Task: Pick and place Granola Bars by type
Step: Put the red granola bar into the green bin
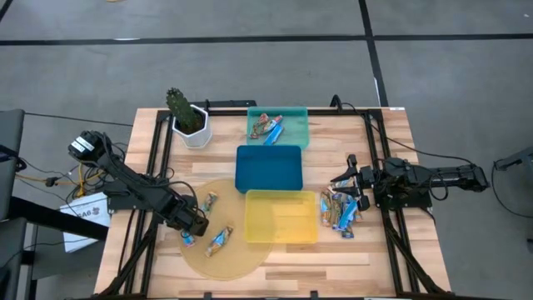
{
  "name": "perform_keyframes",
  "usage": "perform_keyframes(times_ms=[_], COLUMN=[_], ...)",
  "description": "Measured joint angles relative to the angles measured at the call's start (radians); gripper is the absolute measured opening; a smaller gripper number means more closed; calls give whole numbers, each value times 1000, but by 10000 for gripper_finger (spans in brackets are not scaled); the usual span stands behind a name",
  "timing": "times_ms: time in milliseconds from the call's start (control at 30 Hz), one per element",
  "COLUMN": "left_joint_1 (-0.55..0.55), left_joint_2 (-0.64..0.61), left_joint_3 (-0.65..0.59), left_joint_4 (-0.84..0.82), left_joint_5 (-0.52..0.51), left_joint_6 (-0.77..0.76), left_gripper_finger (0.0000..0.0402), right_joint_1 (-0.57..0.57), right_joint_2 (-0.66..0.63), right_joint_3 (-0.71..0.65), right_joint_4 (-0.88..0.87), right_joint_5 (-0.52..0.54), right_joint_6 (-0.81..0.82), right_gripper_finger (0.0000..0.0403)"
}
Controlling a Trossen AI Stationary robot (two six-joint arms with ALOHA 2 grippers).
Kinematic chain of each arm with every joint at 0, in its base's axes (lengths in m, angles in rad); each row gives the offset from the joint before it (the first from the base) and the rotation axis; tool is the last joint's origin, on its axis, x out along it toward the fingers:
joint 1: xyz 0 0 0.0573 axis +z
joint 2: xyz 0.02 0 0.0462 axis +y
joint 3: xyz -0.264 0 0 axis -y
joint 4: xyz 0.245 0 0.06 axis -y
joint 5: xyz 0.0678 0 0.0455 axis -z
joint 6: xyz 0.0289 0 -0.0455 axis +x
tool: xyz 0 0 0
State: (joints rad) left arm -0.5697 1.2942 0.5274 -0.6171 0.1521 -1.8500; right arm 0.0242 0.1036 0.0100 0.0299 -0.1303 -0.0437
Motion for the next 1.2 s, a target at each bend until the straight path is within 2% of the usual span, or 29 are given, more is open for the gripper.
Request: perform_keyframes(times_ms=[233,433,767,1067,1200], left_joint_1=[0,0,0,24,52], left_joint_2=[-1,0,-95,-203,-220], left_joint_3=[-2,-3,-4,-3,-3], left_joint_4=[33,68,158,336,467], left_joint_5=[-1,13,11,-161,-191], left_joint_6=[41,90,173,357,479], left_gripper_finger=[67,29,32,25,28], right_joint_1=[0,0,0,0,0], right_joint_2=[0,0,0,0,0], right_joint_3=[0,0,0,0,0], right_joint_4=[0,0,0,0,0], right_joint_5=[0,0,0,0,0], right_joint_6=[0,0,0,0,0], right_gripper_finger=[124,124,124,124,124])
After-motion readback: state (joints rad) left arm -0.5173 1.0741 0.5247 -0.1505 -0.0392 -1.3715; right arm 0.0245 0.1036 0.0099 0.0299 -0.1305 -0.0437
